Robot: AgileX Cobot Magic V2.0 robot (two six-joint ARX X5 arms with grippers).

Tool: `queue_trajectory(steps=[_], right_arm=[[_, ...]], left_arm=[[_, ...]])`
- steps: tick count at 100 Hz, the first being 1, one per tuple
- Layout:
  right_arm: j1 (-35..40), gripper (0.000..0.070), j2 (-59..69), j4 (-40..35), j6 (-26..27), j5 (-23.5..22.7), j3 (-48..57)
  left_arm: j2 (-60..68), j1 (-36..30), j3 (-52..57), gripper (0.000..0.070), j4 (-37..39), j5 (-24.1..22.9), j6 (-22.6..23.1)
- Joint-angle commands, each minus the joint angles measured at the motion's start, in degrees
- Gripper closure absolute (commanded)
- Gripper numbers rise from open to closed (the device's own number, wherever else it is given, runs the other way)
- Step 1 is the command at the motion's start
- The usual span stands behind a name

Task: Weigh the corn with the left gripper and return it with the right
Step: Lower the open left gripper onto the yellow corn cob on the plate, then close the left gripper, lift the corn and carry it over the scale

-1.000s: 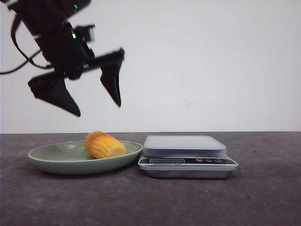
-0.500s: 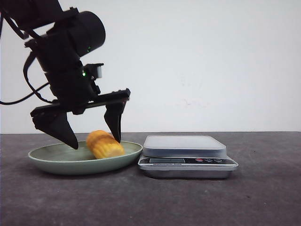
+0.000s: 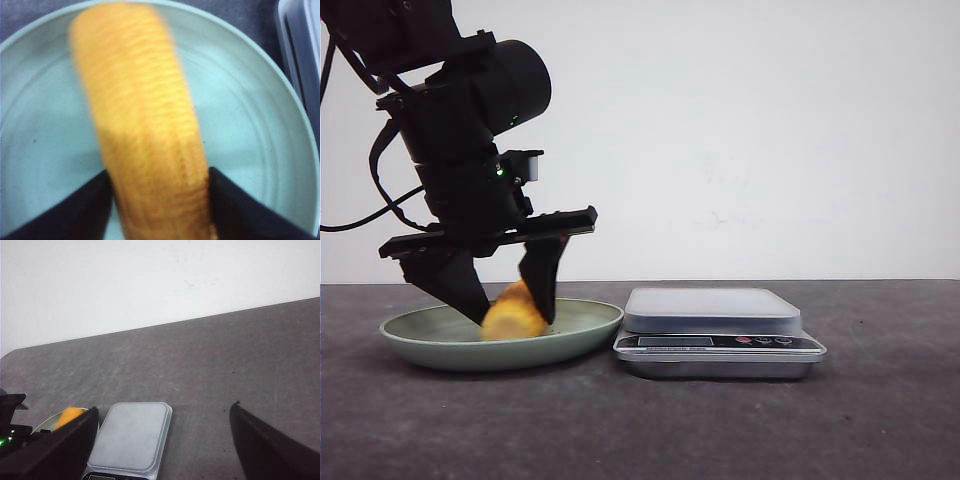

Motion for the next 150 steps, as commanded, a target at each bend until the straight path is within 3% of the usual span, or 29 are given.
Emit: queue_trajectory(steps=[1,4,47,75,107,150], right_arm=[[0.2,0.0169,0.39,0.35,0.55,-0.09,1.11],[0.2,0.0169,0.39,0.35,0.55,-0.09,1.11],[0.2,0.0169,0.39,0.33,0.55,-0.09,1.11],[0.2,0.0169,0.39,0.33,0.57,-0.11,1.11],[0.2,0.0169,0.39,0.33,0.81,-0.22,1.11],[0.2,0.0169,0.39,0.33,0.74,-0.22,1.11]], left_arm=[[1.03,-0.46,1.14,0.0646,-0.17,-0.2,1.09],[1.03,-0.46,1.14,0.07,-0.35,-0.2,1.38],[-10.27,-0.72,1.44,0.0699,-4.63,-0.24,4.11],[-16.35,-6.12,5.57,0.0696,-4.83,2.21,3.76],[-4.44,-14.08,23.43,0.0696,-7.17,1.18,3.02],[14.75,-15.87,35.91,0.0696,-12.85,1.05,1.84]])
